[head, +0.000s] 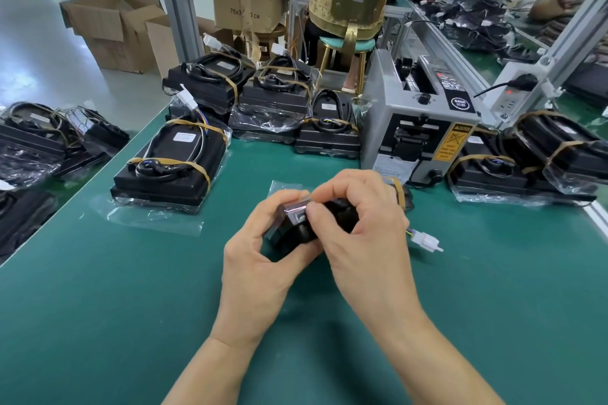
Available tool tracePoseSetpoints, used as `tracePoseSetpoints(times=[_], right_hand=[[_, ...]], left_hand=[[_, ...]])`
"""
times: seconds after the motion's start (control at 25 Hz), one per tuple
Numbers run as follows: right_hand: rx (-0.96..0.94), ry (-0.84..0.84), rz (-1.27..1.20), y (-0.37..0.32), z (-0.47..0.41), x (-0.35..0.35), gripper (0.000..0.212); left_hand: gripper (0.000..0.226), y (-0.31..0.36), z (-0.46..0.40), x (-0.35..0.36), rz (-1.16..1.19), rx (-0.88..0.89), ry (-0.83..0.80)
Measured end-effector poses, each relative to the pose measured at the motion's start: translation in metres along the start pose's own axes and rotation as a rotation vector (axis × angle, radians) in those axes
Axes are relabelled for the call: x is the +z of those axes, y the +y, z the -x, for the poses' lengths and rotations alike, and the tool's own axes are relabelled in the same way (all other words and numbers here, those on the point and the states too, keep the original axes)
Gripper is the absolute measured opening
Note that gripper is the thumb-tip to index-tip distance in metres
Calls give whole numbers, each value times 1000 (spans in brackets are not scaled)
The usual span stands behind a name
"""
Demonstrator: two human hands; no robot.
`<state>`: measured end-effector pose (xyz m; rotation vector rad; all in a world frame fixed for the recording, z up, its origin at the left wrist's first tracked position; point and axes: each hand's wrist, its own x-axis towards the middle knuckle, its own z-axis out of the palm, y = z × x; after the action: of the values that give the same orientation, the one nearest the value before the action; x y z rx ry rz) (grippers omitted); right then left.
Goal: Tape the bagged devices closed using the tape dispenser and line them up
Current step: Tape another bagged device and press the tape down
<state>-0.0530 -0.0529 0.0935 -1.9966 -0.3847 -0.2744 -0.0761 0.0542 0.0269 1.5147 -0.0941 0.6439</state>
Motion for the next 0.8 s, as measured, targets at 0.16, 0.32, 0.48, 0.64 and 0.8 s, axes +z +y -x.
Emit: tracePoseSetpoints(times=[0.16,0.32,0.48,0.64,0.8], right_hand=[[5,-14,-12,3,0,-2,23],[3,-45,54,4,0,1,11],[22,-49,61,4,-3,1,12],[14,-56,14,5,-6,-1,21],[-61,-27,-90,18,-8,-20,23]], left_hand=[[47,1,0,0,-4,-1,3],[47,1,-1,0,-1,3,-5],[48,1,-2,-1,-13,-9,4],[48,0,-1,-1,-16,-23,8],[49,0,-3,-3,2,-33,-3]])
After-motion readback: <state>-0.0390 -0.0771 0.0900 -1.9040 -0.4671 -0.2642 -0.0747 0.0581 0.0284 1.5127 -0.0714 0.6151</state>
